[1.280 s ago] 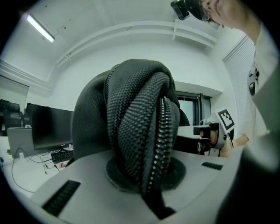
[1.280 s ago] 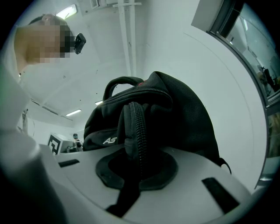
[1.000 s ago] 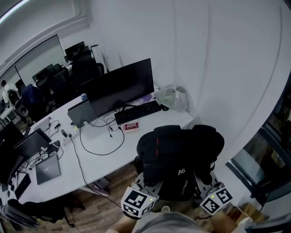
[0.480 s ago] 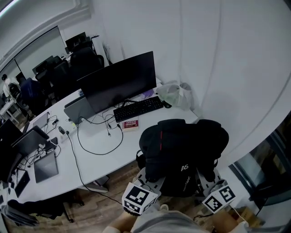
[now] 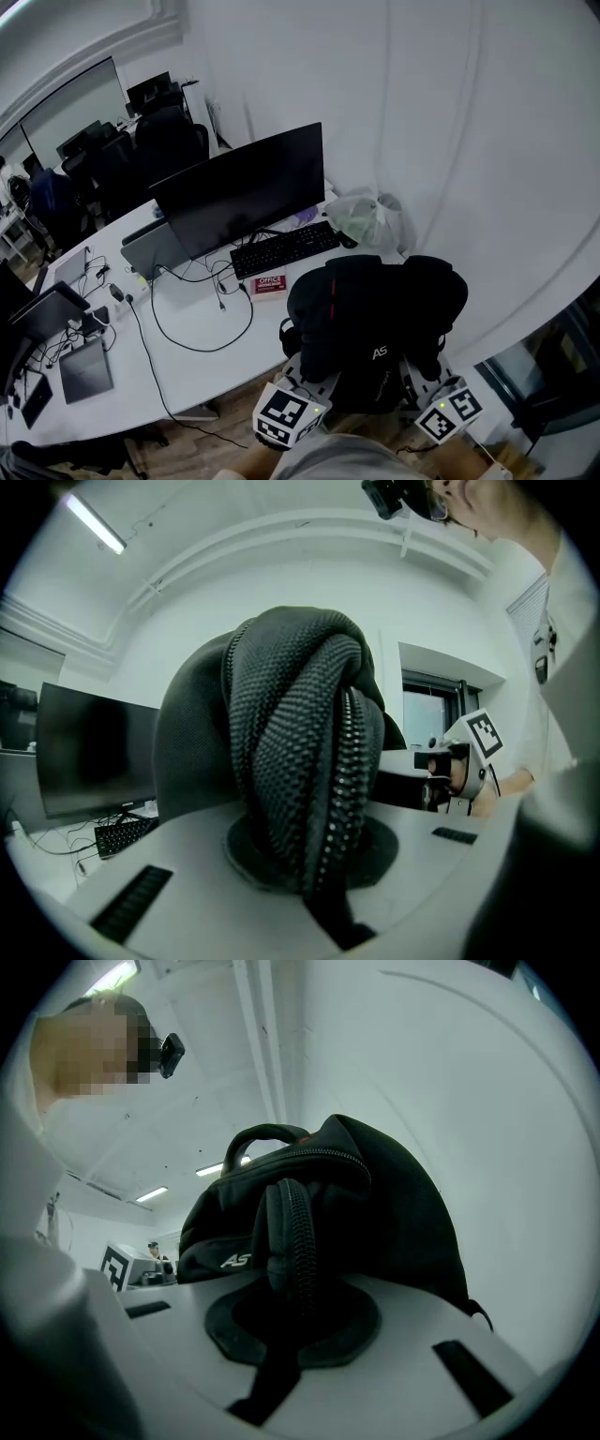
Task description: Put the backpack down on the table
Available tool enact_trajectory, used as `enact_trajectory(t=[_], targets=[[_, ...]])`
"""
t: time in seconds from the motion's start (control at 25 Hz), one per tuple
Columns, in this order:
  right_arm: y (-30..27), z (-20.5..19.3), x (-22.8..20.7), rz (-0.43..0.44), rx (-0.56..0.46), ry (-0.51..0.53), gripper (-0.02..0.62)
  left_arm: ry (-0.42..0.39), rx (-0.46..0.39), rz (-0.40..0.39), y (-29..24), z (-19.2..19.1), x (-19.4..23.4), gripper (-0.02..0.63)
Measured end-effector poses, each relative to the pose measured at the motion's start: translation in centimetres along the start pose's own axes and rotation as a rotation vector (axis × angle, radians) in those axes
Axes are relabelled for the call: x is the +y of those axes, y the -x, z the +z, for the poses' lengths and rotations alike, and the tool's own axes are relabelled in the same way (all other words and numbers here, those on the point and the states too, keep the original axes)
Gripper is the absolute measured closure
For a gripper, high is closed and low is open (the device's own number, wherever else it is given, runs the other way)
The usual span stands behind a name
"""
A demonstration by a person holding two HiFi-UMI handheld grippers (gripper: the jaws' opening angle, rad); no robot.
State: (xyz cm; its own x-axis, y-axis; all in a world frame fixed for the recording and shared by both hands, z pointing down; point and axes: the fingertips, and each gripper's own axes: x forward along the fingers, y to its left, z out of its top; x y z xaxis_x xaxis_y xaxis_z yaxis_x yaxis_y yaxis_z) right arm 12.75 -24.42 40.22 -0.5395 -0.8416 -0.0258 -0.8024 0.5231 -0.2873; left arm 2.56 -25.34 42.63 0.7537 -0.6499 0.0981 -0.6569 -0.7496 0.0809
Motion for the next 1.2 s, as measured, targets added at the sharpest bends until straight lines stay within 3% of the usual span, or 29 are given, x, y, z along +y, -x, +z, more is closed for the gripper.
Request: enact_trajectory(t=[0.68, 1.04, 1.2], targets=[[-12.9, 1.6, -2.5, 0.01, -0.011, 0.005, 0.568, -0.014, -0.017, -0.002, -4.4, 2.8, 12.1, 0.589], [-19.1, 1.2, -7.1, 0.027, 0.028, -0.021, 0.568, 0.026, 0.02, 0.041, -9.5, 2.1, 17.5, 0.589], [-23.0, 2.9, -9.9, 0.056, 0.045, -0.023, 0.568, 0.037, 0.02, 0.069, -12.7, 3.6, 20.5, 0.589]])
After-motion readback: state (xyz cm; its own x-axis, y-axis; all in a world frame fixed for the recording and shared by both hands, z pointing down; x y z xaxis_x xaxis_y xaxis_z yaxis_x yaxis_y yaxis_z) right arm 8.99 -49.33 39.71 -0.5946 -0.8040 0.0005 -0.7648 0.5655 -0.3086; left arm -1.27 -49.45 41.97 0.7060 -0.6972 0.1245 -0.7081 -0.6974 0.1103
